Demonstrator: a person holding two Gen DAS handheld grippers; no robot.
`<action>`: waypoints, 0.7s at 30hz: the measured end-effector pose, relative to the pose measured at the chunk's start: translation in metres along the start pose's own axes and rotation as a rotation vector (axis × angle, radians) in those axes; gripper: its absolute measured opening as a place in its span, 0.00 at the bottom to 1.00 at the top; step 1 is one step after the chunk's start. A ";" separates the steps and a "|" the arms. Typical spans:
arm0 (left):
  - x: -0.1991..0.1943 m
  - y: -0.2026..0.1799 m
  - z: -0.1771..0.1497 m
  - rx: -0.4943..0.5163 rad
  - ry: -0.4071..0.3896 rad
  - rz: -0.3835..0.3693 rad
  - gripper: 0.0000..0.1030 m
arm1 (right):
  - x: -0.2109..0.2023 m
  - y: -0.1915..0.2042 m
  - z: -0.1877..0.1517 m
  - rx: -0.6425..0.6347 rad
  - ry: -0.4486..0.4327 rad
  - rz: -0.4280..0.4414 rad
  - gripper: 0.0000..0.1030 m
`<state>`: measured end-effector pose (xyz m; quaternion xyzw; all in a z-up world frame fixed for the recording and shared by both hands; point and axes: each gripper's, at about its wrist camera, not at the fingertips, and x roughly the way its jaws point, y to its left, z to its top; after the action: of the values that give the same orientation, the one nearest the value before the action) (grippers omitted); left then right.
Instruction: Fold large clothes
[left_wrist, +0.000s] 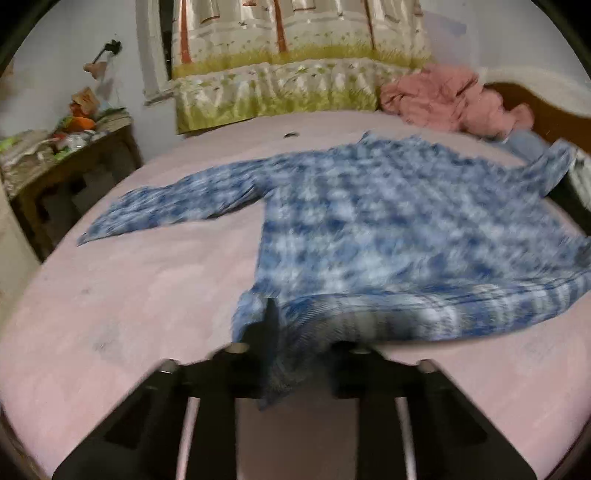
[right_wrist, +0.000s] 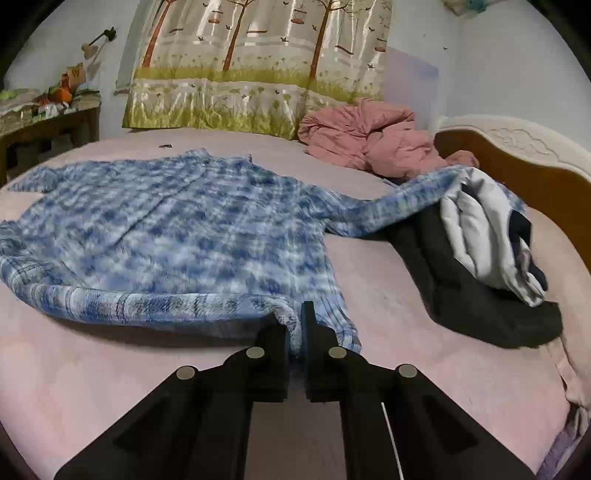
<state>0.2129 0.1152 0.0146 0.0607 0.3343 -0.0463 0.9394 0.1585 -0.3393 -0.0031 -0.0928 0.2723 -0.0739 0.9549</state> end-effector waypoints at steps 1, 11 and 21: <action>0.001 -0.001 0.006 0.000 -0.007 -0.012 0.04 | 0.001 0.001 0.005 -0.001 -0.010 -0.005 0.04; 0.053 -0.003 0.097 0.049 0.035 0.060 0.03 | 0.061 -0.015 0.092 0.112 -0.018 0.039 0.04; 0.146 -0.005 0.106 0.081 0.227 0.062 0.07 | 0.158 -0.004 0.098 0.125 0.168 0.068 0.04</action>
<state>0.3907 0.0878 0.0034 0.1137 0.4341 -0.0233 0.8934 0.3429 -0.3604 -0.0006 -0.0172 0.3494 -0.0661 0.9345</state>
